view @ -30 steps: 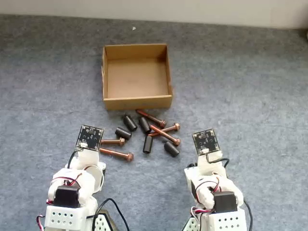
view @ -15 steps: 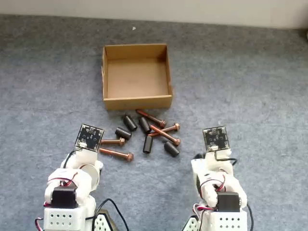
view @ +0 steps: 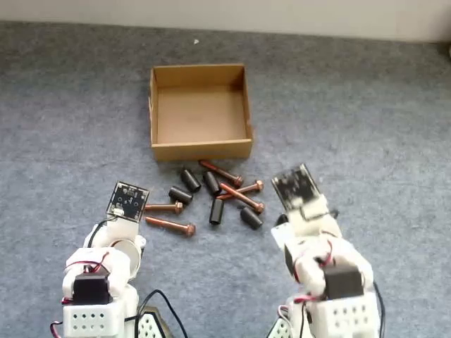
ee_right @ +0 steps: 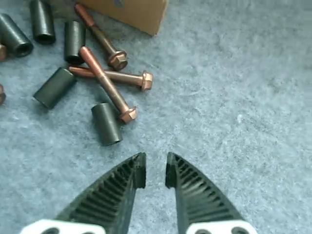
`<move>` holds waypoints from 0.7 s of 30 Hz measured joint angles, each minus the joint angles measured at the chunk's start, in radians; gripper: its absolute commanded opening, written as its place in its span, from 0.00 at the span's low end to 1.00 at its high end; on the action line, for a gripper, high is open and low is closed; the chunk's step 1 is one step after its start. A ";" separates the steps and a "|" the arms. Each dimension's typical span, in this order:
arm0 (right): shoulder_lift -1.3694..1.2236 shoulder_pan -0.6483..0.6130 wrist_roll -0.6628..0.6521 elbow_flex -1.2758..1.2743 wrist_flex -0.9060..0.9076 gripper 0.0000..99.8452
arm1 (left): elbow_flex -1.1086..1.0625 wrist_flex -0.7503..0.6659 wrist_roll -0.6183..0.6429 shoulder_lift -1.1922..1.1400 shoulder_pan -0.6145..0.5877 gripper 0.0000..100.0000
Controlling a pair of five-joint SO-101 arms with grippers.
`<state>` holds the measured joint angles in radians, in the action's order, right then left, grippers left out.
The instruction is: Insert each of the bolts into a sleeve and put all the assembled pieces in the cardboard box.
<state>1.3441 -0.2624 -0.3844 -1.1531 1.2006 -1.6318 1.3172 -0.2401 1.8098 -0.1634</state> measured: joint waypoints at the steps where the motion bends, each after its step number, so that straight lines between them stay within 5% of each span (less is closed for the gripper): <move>1: -0.074 -0.017 0.017 0.046 0.005 0.14 | 0.000 0.000 0.000 0.000 0.000 0.01; 11: -0.747 -0.219 0.055 0.315 0.003 0.15 | 0.000 0.000 -0.003 0.000 0.000 0.01; 21: -1.068 -0.262 0.055 0.341 -0.192 0.15 | 0.000 0.000 -0.003 0.000 0.000 0.01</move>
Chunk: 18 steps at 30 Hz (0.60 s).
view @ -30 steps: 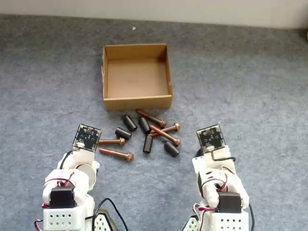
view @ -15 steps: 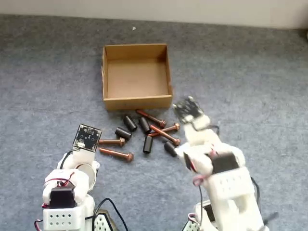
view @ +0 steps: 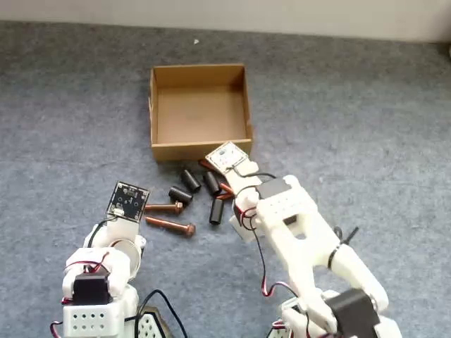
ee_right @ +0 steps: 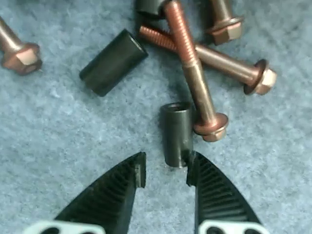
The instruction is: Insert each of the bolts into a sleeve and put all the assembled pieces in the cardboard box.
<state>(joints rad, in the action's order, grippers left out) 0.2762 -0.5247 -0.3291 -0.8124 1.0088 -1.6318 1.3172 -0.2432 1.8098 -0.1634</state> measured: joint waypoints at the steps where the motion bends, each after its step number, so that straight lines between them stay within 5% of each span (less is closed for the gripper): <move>1: -0.020 0.000 0.000 0.003 -0.018 0.15 | 0.000 0.000 0.000 0.000 0.000 0.01; 12: -0.172 -0.012 0.000 0.021 -0.129 0.14 | 0.000 0.000 0.000 0.000 0.000 0.01; 18: -0.196 -0.008 0.002 0.040 -0.132 0.01 | 0.000 0.000 0.000 0.000 0.000 0.01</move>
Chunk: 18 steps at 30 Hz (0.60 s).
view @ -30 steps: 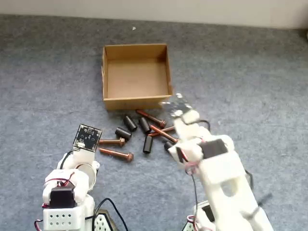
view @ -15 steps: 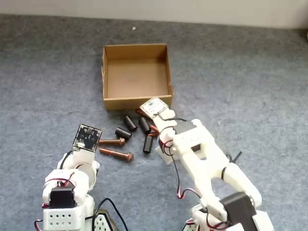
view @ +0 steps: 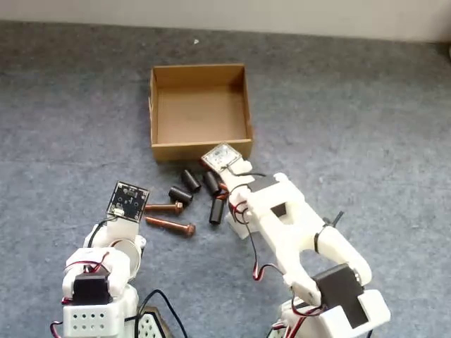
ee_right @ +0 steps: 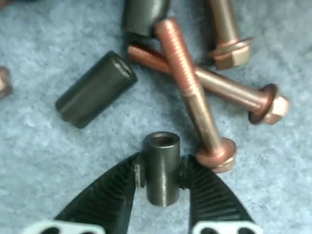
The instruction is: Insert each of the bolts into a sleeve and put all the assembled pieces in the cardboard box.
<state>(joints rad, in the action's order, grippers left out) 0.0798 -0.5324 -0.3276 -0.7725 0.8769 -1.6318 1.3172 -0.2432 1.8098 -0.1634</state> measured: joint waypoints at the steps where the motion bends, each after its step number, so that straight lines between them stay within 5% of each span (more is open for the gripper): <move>1: -0.002 0.002 0.002 0.002 -0.002 0.01 | 0.000 0.000 0.000 0.000 0.000 0.01; 9: 0.212 -0.006 0.000 -0.006 0.112 0.00 | 0.031 0.000 -0.005 0.000 0.000 0.01; 18: 0.629 0.110 0.087 -0.166 0.189 0.00 | 0.172 0.000 -0.175 0.000 0.000 0.01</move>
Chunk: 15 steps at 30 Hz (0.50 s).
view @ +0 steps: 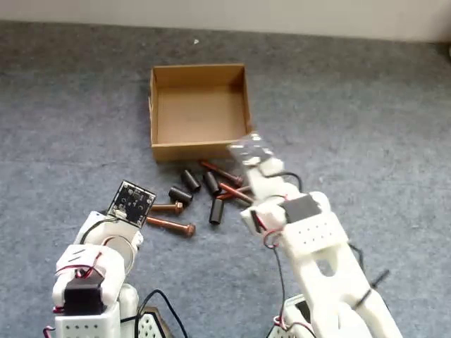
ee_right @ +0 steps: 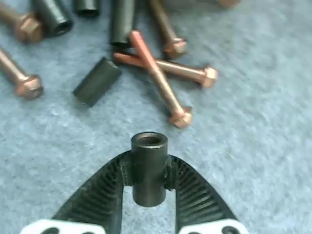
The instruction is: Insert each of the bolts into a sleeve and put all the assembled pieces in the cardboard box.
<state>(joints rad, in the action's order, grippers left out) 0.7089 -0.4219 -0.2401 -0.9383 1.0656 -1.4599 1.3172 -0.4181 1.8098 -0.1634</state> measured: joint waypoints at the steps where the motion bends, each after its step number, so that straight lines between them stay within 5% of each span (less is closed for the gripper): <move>1: 0.023 0.014 0.011 -0.014 0.000 0.00 | 0.020 0.000 -0.015 0.005 0.000 0.01; 7: 0.063 0.100 0.112 -0.117 -0.115 0.00 | 0.155 0.000 -0.104 -0.087 0.068 0.04; 15: 0.064 0.230 0.209 -0.186 -0.259 0.00 | 0.405 0.000 -0.172 -0.626 0.235 0.08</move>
<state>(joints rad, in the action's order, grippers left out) 0.7733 -0.1918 -0.0315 -1.1239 0.8063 -1.0549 1.3172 -0.5900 1.1838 0.0713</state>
